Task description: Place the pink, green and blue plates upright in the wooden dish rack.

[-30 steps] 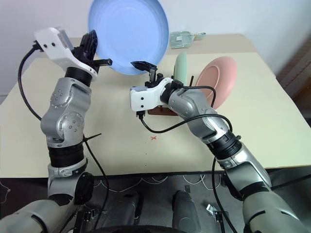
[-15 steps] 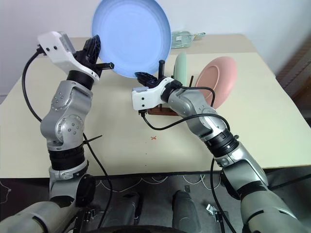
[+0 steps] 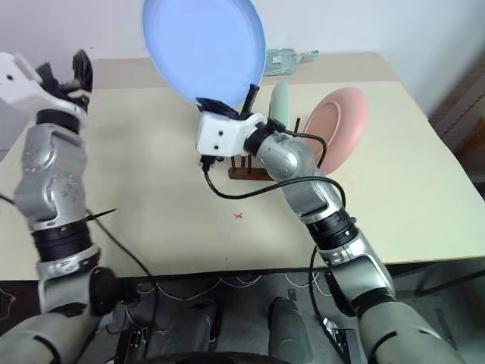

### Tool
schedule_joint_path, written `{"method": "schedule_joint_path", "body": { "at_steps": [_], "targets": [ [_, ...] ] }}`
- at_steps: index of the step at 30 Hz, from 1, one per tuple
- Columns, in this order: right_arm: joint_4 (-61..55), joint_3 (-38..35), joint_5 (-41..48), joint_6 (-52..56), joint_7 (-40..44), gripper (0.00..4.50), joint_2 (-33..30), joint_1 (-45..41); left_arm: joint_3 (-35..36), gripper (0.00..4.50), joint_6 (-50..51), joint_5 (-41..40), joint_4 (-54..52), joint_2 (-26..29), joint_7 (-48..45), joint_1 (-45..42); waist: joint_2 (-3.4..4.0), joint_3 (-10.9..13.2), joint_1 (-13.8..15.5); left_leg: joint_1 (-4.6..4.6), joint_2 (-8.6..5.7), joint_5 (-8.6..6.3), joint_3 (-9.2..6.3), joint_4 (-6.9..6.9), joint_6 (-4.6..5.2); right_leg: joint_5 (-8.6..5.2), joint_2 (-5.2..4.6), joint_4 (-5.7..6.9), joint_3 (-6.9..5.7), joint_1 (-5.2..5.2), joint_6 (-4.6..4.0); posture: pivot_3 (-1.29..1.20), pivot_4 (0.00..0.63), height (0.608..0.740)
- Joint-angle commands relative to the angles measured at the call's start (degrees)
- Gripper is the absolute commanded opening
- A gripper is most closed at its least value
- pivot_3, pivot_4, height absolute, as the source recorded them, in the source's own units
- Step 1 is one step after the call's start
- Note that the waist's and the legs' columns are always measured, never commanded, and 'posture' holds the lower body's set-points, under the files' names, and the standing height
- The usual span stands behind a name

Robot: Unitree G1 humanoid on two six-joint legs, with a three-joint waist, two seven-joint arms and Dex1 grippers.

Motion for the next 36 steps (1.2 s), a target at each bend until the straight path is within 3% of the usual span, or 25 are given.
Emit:
{"method": "schedule_joint_path", "body": {
  "at_steps": [1,6,11,17,36],
  "targets": [
    [-7.92,-5.55,14.39,9.66,3.08,0.00,5.38,0.30,-3.79,3.84,-0.19,2.67,2.05,2.78,-6.22,4.20,0.01,0.00,0.28,0.00,0.00,0.00,-0.01,0.01,0.01,0.00,0.00,0.01,0.00,0.00,-0.01,0.00,0.150,0.740],
    [-16.68,-11.27,34.71,28.84,4.11,0.00,12.50,1.52,-8.52,3.84,-1.05,1.95,2.28,5.12,-18.21,12.39,0.01,0.00,0.26,-0.02,0.00,-0.14,-0.11,0.02,0.25,0.03,-0.01,0.01,-0.04,0.00,-0.05,0.00,0.150,0.740],
    [-20.21,-14.27,43.60,40.28,-0.57,0.00,15.09,4.62,-11.98,3.84,-5.20,-0.01,-1.66,5.32,-28.20,19.20,0.07,-0.01,0.15,-0.03,0.05,-0.14,-0.07,-0.12,0.24,0.08,0.00,0.10,-0.01,-0.20,-0.14,0.00,0.150,0.740],
    [-20.75,-17.87,46.93,43.13,-6.27,0.00,15.25,6.24,-12.62,3.84,-5.22,0.04,-0.96,2.81,-28.77,19.46,0.07,-0.01,0.22,-0.11,0.05,-0.04,-0.05,-0.24,0.08,0.13,0.00,0.27,0.00,-0.46,-0.23,0.00,0.150,0.740],
    [-15.56,-25.71,58.78,48.03,-16.96,0.00,17.32,5.19,-14.40,3.84,-3.98,-1.35,-5.72,3.46,-36.18,23.37,0.09,0.00,0.12,-0.10,0.09,-0.04,0.01,-0.31,0.09,0.13,0.02,0.26,0.01,-0.50,-0.23,0.00,0.150,0.740]
  ]
}}
